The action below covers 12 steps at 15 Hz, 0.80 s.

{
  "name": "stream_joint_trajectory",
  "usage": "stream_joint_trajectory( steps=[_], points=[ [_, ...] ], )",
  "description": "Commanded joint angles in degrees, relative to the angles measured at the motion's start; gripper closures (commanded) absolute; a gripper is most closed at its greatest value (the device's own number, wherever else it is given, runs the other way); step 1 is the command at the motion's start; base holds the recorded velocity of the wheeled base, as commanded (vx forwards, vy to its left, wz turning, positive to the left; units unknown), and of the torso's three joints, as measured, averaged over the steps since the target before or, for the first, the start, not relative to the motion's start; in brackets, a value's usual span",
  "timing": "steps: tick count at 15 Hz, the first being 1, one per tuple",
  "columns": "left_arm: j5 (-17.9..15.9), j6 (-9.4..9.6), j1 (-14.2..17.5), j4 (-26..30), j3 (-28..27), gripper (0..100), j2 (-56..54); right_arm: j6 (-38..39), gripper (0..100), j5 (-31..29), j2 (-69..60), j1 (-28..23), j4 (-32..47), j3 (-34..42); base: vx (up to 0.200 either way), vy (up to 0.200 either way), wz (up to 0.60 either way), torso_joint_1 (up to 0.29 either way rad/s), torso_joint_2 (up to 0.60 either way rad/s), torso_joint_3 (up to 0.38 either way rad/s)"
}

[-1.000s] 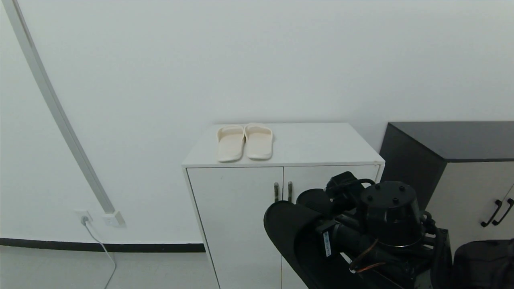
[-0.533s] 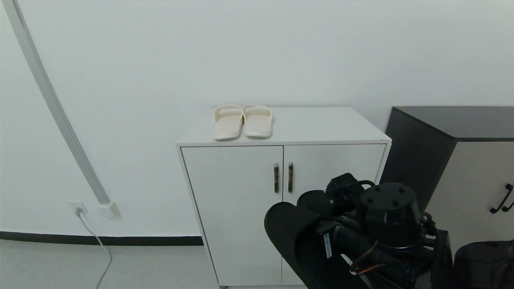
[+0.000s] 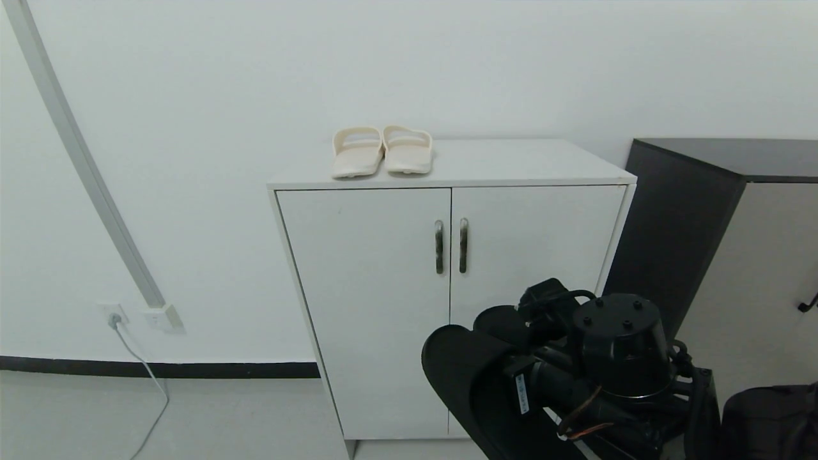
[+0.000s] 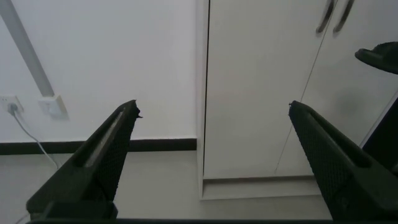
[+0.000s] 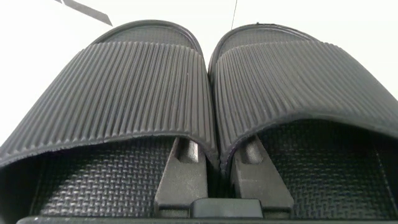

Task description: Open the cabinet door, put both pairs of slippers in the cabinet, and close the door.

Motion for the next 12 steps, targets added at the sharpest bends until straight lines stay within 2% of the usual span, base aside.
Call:
stream_joint_trajectory(
  steps=[1, 3, 4, 6, 7, 8, 10, 11, 12],
  points=[
    [0.0, -0.01, 0.0, 0.0, 0.0, 0, 0.0, 0.0, 100, 0.0, 0.2, 0.0, 0.0, 0.1, 0.000, 0.000, 0.00, -0.129, 0.45, 0.334],
    [0.0, 0.16, 0.0, 0.0, 0.0, 0, 0.0, 0.0, 100, 0.0, 0.2, 0.0, 0.0, 0.1, 0.000, 0.000, 0.00, -0.110, 0.45, 0.352],
    [-0.2, 0.87, -0.2, 0.1, -0.1, 0, 0.8, -0.1, 100, 0.0, 0.2, 0.0, 0.0, 0.2, 0.000, 0.000, 0.00, -0.090, 0.43, 0.349],
    [-0.2, 0.78, -0.6, 0.1, -0.1, 0, 3.1, -0.2, 100, -0.1, 0.2, 0.0, -0.1, 1.1, 0.000, 0.000, 0.00, -0.051, 0.44, 0.371],
    [-0.2, 0.95, -1.0, 0.1, -0.1, 0, 7.9, -0.2, 100, -0.1, 0.1, -0.2, -0.4, 1.0, 0.000, 0.000, 0.00, 0.002, 0.34, 0.266],
    [-0.2, 1.13, -1.2, 0.1, -0.1, 0, 11.3, -0.3, 100, -0.1, 0.1, -0.2, -1.1, 1.1, 0.000, 0.000, 0.00, 0.002, 0.06, 0.002],
    [-0.2, 1.31, -4.5, -0.4, -0.2, 0, 16.8, -0.3, 100, -0.2, 0.3, -0.1, -2.1, 1.1, 0.000, 0.000, 0.00, 0.000, 0.00, 0.000],
    [-0.3, 1.22, -5.5, -1.8, -3.2, 0, 18.9, -0.3, 100, -0.2, 0.3, -0.1, -2.1, 1.2, 0.000, 0.000, 0.00, 0.000, 0.00, 0.000],
    [-0.4, 0.60, -5.5, -2.4, -8.6, 0, 24.0, -0.3, 100, -0.1, 0.3, -0.1, -2.1, 1.2, 0.000, 0.000, 0.00, 0.000, 0.00, 0.000]
  ],
)
